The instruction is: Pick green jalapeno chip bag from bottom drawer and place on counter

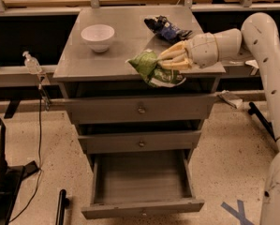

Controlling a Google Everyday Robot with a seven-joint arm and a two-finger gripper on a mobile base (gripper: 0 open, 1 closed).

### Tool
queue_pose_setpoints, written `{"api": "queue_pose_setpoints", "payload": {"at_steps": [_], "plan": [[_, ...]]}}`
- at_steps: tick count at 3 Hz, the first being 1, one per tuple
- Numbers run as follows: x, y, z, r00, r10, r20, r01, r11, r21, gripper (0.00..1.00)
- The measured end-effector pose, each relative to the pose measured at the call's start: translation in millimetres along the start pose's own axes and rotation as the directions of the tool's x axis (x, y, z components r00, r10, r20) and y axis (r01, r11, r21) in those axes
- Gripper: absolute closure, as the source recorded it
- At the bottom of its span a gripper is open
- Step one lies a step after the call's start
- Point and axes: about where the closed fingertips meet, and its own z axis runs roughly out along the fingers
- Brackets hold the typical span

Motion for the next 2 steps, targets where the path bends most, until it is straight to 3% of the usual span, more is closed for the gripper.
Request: {"api": "queue_pose_setpoints", "payload": {"at_steps": [2], "plan": [[-11, -65, 11, 0.998, 0.036, -0.045, -0.030, 0.9921, 0.122, 1.00]]}}
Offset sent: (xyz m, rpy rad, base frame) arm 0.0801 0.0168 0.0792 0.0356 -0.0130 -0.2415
